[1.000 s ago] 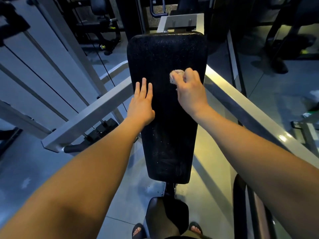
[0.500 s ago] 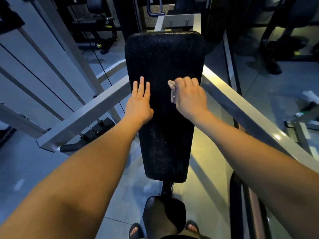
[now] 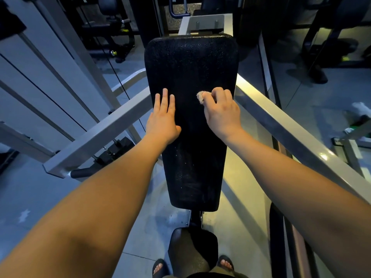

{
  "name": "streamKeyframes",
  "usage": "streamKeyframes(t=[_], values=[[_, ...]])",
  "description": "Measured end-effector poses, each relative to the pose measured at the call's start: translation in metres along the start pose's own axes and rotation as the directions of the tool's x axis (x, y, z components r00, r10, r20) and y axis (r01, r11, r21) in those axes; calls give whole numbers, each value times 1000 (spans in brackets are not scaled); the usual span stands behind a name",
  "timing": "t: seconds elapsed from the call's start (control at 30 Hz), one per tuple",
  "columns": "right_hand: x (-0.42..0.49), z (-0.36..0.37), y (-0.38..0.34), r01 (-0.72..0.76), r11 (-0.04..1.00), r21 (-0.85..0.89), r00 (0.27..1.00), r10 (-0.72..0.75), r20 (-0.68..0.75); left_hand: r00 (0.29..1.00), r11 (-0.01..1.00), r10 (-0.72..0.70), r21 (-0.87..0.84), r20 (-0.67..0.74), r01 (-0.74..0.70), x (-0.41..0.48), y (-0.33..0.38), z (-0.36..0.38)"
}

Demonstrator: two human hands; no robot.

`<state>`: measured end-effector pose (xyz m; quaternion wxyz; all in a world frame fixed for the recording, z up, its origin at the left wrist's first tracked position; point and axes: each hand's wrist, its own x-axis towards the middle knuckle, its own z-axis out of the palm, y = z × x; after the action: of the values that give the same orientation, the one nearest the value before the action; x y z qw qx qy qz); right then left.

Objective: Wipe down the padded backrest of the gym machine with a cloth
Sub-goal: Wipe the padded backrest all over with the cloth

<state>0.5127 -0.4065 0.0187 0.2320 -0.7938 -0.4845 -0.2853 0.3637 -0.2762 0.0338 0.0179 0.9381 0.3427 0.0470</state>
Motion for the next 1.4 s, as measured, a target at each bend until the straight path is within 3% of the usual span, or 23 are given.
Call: streamKeyframes(t=[0.37, 0.53, 0.67, 0.83, 0.93, 1.03, 1.17, 1.23, 1.33, 1.4], values=[[13, 12, -17, 4, 1000, 30, 999, -3, -38, 999, 1000, 12, -13, -45, -12, 3, -2, 6], [-52, 42, -26, 220, 971, 93, 966, -230, 117, 998, 999, 26, 27, -55, -24, 3, -7, 13], [-62, 42, -22, 268, 954, 132, 939, -289, 185, 998, 997, 37, 62, -47, -34, 3, -10, 12], [8, -1, 2, 167, 985, 38, 984, -165, -65, 999, 1000, 12, 22, -36, -12, 2, -5, 10], [16, 2, 1, 165, 986, 14, 982, -163, -93, 999, 1000, 6, 28, -39, -5, 1, -2, 10], [-36, 28, -9, 232, 968, 90, 971, -237, 41, 1000, 999, 0, 33, -28, 1, 1, -2, 11], [-96, 43, -1, 401, 909, 115, 861, -417, 292, 999, 999, 2, 33, 33, -3, 2, -5, 5], [-77, 30, 2, 384, 914, 130, 878, -405, 254, 999, 999, 6, 44, 42, -8, 2, -6, 2], [-21, 6, 4, 256, 964, 67, 965, -259, 31, 1000, 1000, -1, 28, 22, 1, 1, -5, 3], [0, 2, 7, 204, 977, 59, 979, -204, -15, 1000, 1000, -6, 16, 5, 6, 1, -3, 6]])
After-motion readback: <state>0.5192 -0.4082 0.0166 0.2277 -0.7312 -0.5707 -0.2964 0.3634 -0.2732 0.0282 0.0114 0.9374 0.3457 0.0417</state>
